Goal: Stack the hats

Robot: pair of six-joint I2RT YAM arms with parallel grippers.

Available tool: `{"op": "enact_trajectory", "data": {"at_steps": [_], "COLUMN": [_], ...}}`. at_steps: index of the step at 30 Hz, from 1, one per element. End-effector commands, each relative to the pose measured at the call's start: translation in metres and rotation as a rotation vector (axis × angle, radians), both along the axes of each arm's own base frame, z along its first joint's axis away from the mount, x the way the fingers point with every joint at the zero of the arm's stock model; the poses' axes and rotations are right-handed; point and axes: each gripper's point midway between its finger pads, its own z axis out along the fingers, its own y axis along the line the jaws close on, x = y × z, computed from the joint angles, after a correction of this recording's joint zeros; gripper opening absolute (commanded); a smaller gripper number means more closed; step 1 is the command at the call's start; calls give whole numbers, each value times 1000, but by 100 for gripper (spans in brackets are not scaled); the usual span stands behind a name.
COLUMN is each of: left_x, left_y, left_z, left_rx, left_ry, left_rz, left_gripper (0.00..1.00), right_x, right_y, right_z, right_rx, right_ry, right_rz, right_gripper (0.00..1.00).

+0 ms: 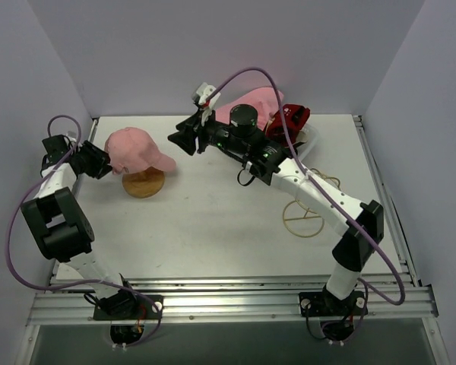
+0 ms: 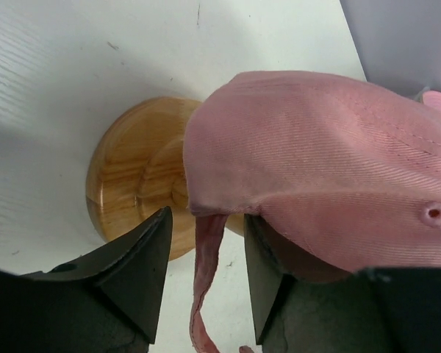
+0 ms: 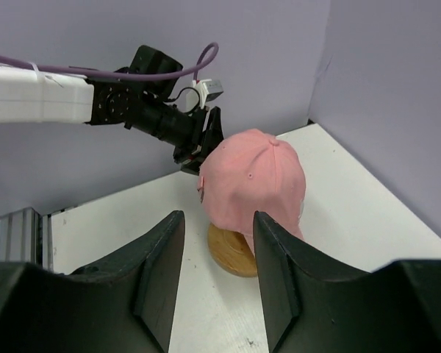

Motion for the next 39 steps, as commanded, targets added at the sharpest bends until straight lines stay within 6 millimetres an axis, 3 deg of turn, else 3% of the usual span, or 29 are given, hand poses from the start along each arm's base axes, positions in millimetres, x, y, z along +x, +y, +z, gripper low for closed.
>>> {"op": "enact_trajectory", "data": {"at_steps": [1,8,13,18,19,20,22,25,30,32,34,35,37,39], "left_x": [1,-30,-47,-55,-61,-66,-77,-86,-89,-87,-91,-90,-97,-96], "left_y": [6,36,48,29,20,12,-2,-38,-78,-87,-97,-99,-102,-101], "left_z": [43,67,78,118,136,135,153,152,122,116,102,102,91,90], "left_rx": [86,239,253,279,304,305,345,365,356,307,253,247,231,221], "left_ry": [-97,-45,-33,-183,-243,-254,-322,-354,-324,-333,-317,-335,-332,-346], "left_rz": [27,201,270,204,185,164,139,52,-29,-47,-73,-72,-50,-27], "left_gripper": [53,77,79,78,77,77,77,77,77,78,78,79,82,87], "right_x": [0,1,11,2,0,-5,-11,-21,-42,-53,-63,-74,-83,-97], "right_y": [-12,-16,-38,-51,-54,-57,-62,-74,-90,-97,-99,-101,-101,-101], "right_z": [15,0,0,5,2,8,9,12,14,21,10,18,5,9], "right_rx": [27,-5,-26,-3,-5,9,19,38,56,89,90,114,104,126], "right_ry": [-57,10,59,137,148,155,159,163,174,179,204,192,207,198], "right_rz": [-65,-109,-243,-279,-279,-277,-275,-282,-272,-262,-246,-226,-218,-195], "right_gripper": [39,39,39,39,39,39,39,39,40,40,40,40,40,40]}}
